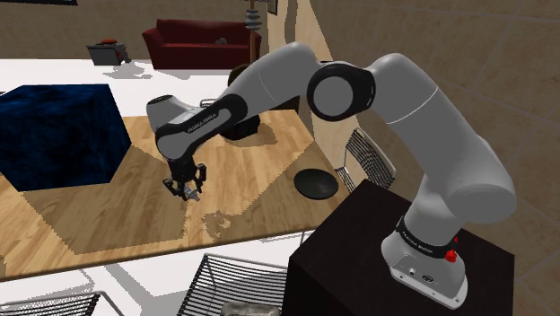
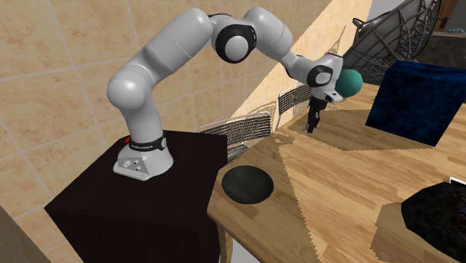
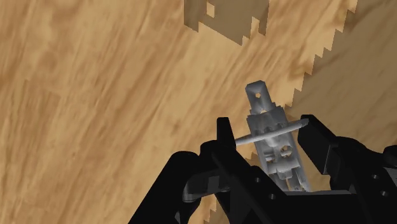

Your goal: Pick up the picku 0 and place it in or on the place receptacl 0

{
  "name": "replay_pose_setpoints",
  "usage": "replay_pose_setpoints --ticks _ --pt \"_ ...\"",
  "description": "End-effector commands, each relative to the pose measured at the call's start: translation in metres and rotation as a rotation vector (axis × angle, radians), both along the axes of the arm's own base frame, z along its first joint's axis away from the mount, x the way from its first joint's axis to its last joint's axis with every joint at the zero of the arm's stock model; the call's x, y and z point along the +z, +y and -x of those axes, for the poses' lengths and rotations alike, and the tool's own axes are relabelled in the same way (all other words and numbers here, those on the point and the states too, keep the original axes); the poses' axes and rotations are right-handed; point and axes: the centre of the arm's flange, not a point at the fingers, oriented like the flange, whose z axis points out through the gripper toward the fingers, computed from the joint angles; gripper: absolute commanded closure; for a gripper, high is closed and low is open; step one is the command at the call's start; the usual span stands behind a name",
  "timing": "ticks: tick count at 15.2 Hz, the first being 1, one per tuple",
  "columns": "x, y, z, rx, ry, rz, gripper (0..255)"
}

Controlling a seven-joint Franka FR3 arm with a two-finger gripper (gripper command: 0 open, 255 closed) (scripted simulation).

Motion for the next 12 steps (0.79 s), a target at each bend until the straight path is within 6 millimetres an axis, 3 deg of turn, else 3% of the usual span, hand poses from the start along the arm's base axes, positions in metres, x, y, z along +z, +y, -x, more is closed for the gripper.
replay_pose_setpoints --ticks 1,12 --pt "0.012 -0.001 -0.002 0.000 0.000 0.000 255" --pt "0.070 -0.001 -0.001 0.000 0.000 0.000 255"
